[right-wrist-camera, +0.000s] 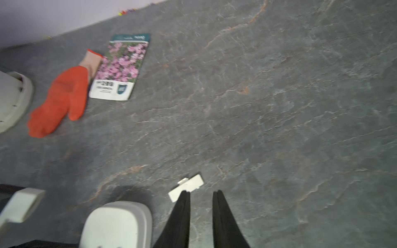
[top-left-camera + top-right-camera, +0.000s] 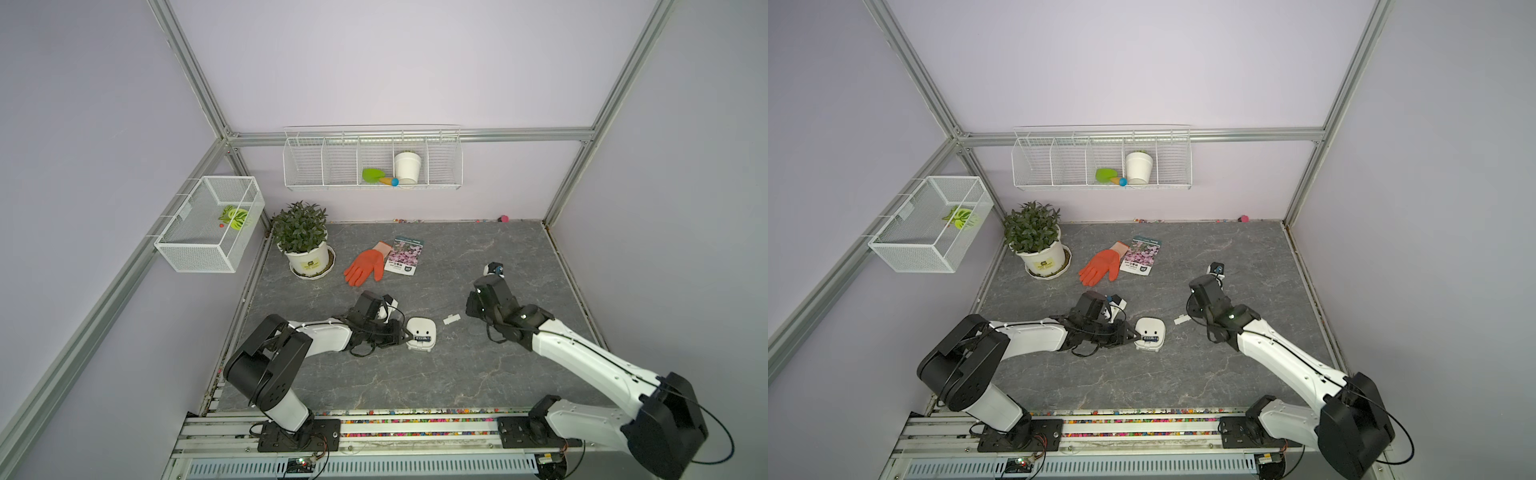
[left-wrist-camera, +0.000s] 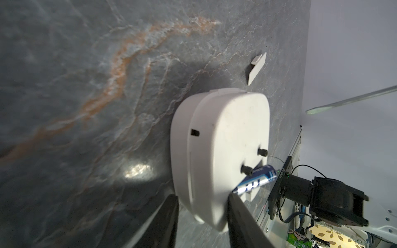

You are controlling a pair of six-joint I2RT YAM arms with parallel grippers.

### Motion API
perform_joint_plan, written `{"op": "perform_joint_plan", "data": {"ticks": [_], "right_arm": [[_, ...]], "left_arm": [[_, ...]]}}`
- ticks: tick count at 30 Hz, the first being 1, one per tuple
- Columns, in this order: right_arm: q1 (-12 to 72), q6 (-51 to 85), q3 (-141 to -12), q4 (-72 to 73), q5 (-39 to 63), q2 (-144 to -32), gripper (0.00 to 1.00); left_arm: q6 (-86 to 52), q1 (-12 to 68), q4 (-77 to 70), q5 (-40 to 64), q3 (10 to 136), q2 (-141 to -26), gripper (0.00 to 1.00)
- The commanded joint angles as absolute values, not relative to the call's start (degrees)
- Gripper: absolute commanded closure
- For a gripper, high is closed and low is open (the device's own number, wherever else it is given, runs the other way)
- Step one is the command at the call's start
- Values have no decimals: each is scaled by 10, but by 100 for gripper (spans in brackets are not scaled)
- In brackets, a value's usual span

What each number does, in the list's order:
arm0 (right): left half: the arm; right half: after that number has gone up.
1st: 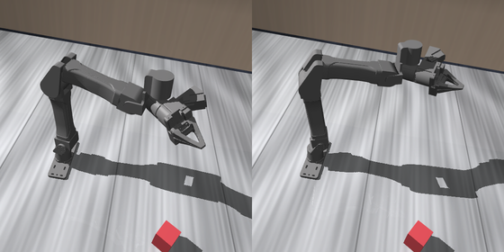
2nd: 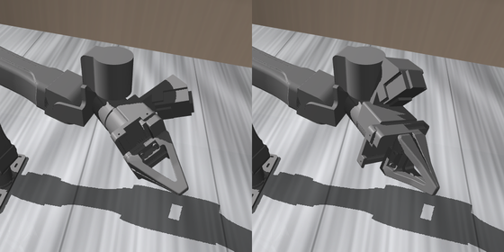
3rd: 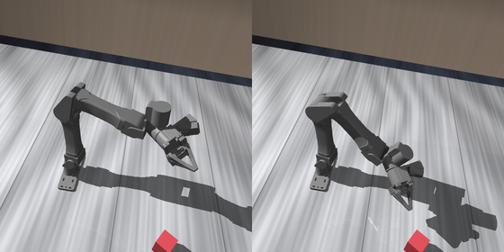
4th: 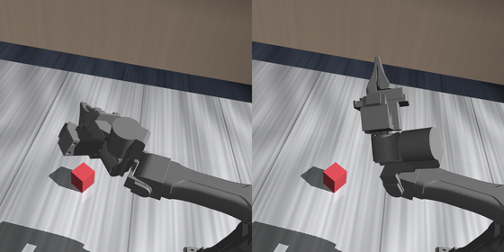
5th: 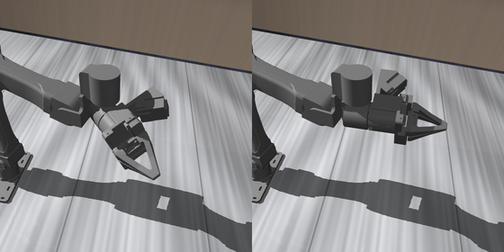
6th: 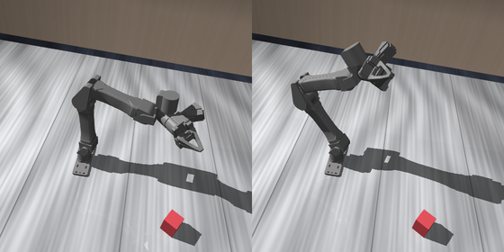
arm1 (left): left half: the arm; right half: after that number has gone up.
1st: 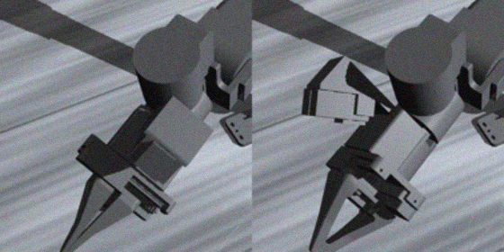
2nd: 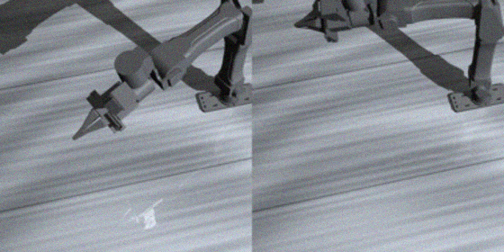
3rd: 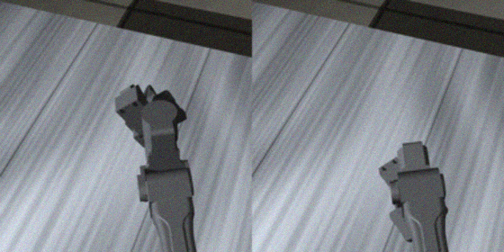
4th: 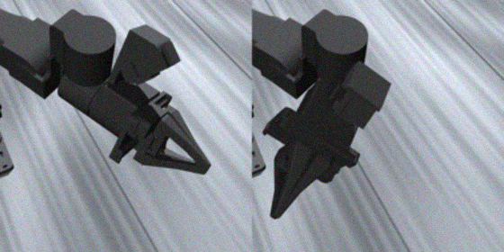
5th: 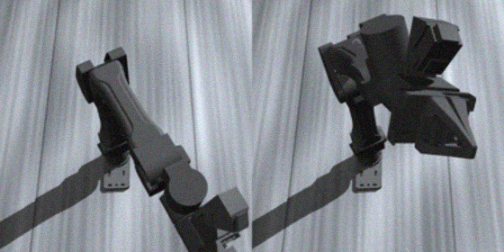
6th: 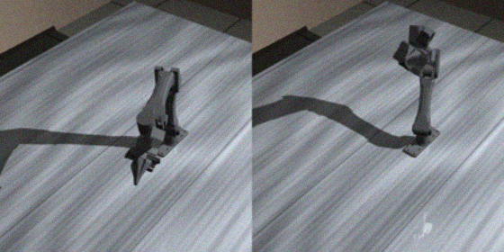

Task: Remove the battery from the alarm
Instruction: Place the screwdriver at the center of the board.

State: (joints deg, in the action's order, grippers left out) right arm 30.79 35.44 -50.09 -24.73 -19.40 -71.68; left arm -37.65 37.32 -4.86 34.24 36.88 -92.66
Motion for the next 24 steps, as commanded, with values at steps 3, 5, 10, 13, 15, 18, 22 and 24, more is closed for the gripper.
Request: {"op": "perform_joint_plan", "data": {"ticks": [3,5,10,13,15,18,22,24], "right_arm": [[235,240,-562,-432,-94,-805,100],[225,230,-589,-460,-102,-842,100],[219,194,-653,-513,-129,-965,99],[219,186,-681,-523,-142,-1028,99],[220,184,-689,-510,-127,-1051,96],[220,182,-698,-494,-105,-1074,86],[219,178,-709,-486,-85,-1087,75],[219,177,-711,-486,-86,-1092,69]], "left_arm": [[-368,374,-13,307,356,-919,59],[-371,375,-17,310,356,-918,59],[-373,375,-23,312,357,-917,59],[-373,375,-25,312,356,-916,58],[-374,375,-26,311,357,-916,59],[-375,375,-27,311,357,-917,58],[-376,375,-28,310,357,-915,59],[-377,375,-28,310,357,-916,59]]}}
